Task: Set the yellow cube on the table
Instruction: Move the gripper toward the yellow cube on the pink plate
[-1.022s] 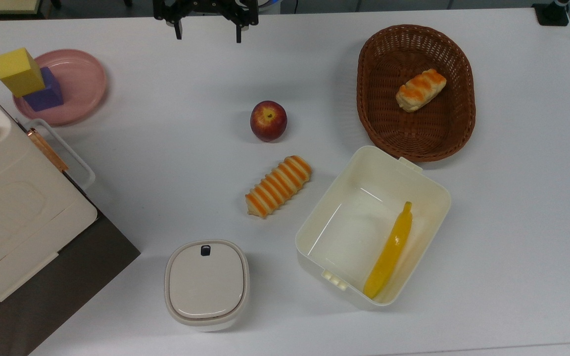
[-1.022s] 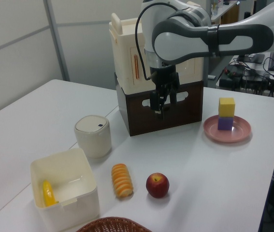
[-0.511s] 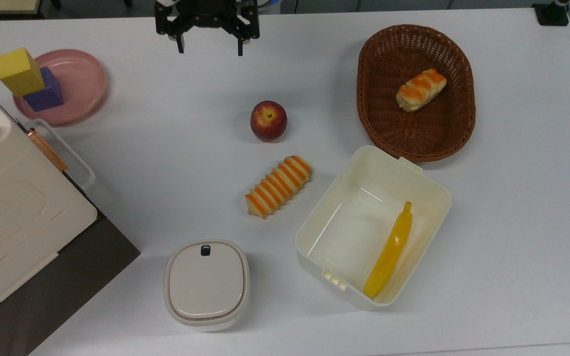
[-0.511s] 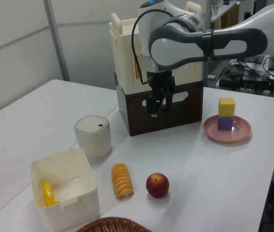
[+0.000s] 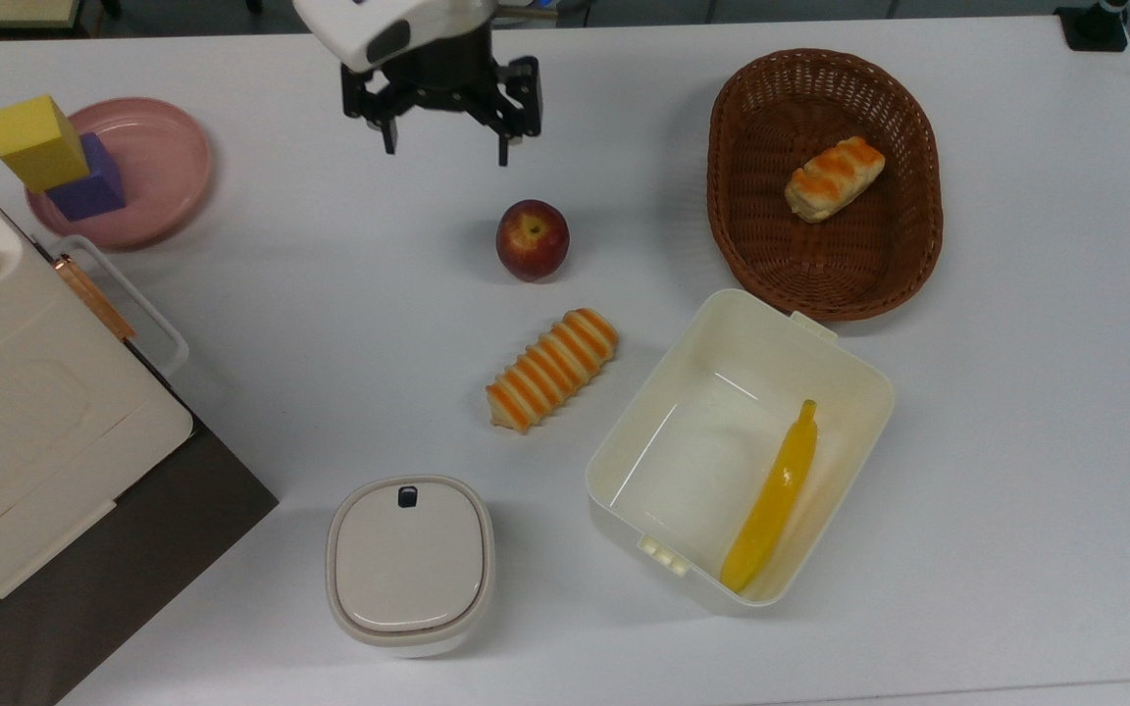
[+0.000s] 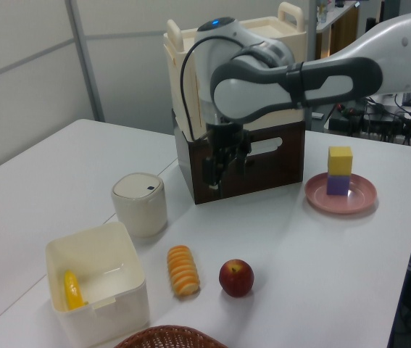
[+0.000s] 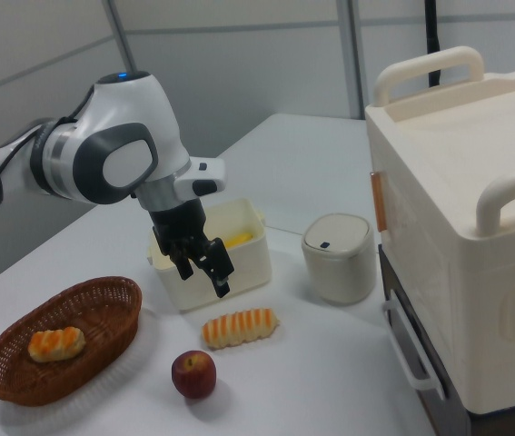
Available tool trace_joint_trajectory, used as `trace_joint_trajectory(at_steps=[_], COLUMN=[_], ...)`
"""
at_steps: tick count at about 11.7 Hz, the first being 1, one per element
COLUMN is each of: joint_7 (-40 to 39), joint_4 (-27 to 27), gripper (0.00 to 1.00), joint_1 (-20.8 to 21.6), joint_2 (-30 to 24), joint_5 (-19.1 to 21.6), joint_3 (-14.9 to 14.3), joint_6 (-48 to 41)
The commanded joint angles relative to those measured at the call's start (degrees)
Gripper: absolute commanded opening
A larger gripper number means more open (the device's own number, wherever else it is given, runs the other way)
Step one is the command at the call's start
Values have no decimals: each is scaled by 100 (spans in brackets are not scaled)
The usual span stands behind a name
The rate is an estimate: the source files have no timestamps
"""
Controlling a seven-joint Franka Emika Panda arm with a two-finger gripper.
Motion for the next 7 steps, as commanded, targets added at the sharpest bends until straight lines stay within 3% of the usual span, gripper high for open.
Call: trace_joint_trajectory(at_steps=[1, 4, 7], joint_7=[191, -290, -1546], joint_4=[-46, -46, -90], gripper=[100, 100, 100], joint_1=[102, -125, -1020], joint_2=[71, -139, -377], joint_5=[100, 56, 65], joint_3=[-34, -95, -95], joint_6=[169, 99, -59])
